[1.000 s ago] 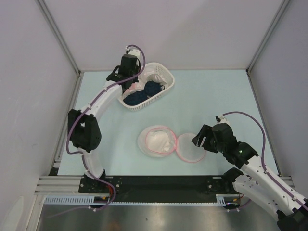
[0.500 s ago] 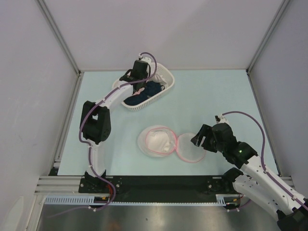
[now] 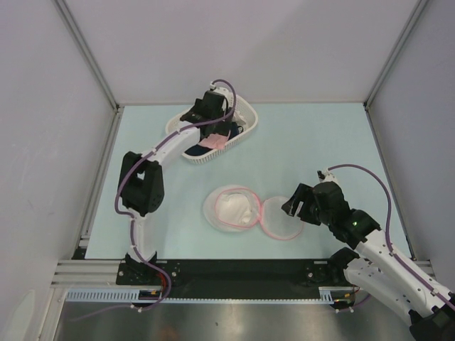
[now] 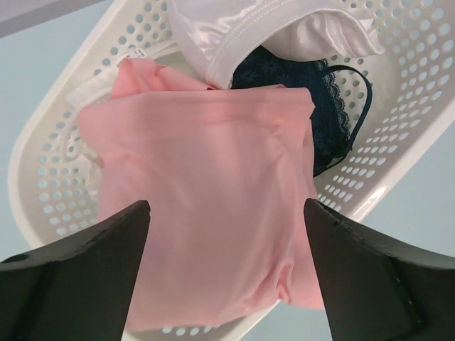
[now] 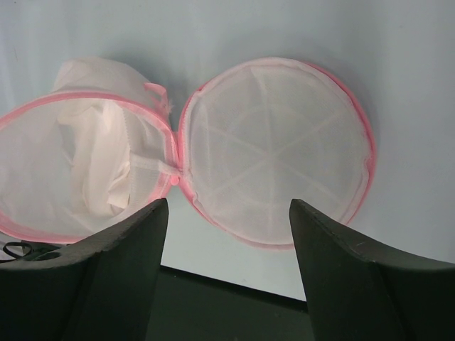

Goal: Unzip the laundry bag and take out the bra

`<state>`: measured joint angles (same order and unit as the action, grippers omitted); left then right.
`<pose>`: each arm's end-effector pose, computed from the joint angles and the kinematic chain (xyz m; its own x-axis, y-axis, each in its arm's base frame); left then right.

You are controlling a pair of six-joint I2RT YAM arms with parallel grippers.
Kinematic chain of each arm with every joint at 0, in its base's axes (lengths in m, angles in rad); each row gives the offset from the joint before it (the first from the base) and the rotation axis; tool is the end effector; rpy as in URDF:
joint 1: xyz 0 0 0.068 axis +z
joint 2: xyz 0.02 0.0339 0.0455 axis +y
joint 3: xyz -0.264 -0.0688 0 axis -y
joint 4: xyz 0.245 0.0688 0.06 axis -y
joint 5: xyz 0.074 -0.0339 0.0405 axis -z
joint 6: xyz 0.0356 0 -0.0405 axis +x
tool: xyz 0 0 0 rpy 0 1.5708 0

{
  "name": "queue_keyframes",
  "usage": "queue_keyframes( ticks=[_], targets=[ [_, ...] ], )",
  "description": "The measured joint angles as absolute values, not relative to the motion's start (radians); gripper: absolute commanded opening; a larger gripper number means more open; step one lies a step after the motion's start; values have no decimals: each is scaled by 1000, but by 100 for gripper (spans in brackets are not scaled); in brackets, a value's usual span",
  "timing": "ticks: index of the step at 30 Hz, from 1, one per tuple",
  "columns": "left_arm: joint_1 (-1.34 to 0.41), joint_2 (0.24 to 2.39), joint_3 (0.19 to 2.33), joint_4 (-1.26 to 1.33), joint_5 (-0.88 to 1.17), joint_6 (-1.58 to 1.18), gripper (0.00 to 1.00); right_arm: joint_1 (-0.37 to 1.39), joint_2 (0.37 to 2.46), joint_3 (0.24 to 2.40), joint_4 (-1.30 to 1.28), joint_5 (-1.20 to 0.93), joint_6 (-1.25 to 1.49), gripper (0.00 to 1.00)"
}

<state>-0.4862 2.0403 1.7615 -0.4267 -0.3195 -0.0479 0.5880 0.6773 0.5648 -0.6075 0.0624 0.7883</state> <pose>0.4239 -0.2114 0.2693 -0.5837 0.2571 -0.7702 0.2045 0.9645 0.1670 0.1234 0.0796 0.2388 -0.7518 0.3495 -0.5592 0.0262 0.8632 0.5042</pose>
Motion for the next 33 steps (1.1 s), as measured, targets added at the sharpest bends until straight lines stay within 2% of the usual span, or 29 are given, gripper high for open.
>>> queue_keyframes(
  ticks=[5,10,14,18,20,23,28,33],
  targets=[
    [-501,1935,1730,-462,-334,-55,96,588,677,565,-609,64,788,75],
    [-575,1742,1684,-482,-346,-56,94,588,678,564,-622,83,789,76],
    [-729,1561,1602,-477,-345,-55,88,588,678,558,-631,97,789,76],
    [-973,1402,1459,-461,-281,-64,81,588,679,545,-635,102,789,76],
    [-1071,1366,1376,-467,-222,-84,75,588,680,542,-638,104,789,77],
    [-1122,1368,1288,-484,-177,-125,67,588,680,542,-638,106,789,77],
    [-1137,1369,1150,-518,-125,-189,62,588,672,542,-639,107,789,77],
    [-1137,1370,1099,-534,-104,-221,59,588,660,538,-641,107,789,77]
  ],
)
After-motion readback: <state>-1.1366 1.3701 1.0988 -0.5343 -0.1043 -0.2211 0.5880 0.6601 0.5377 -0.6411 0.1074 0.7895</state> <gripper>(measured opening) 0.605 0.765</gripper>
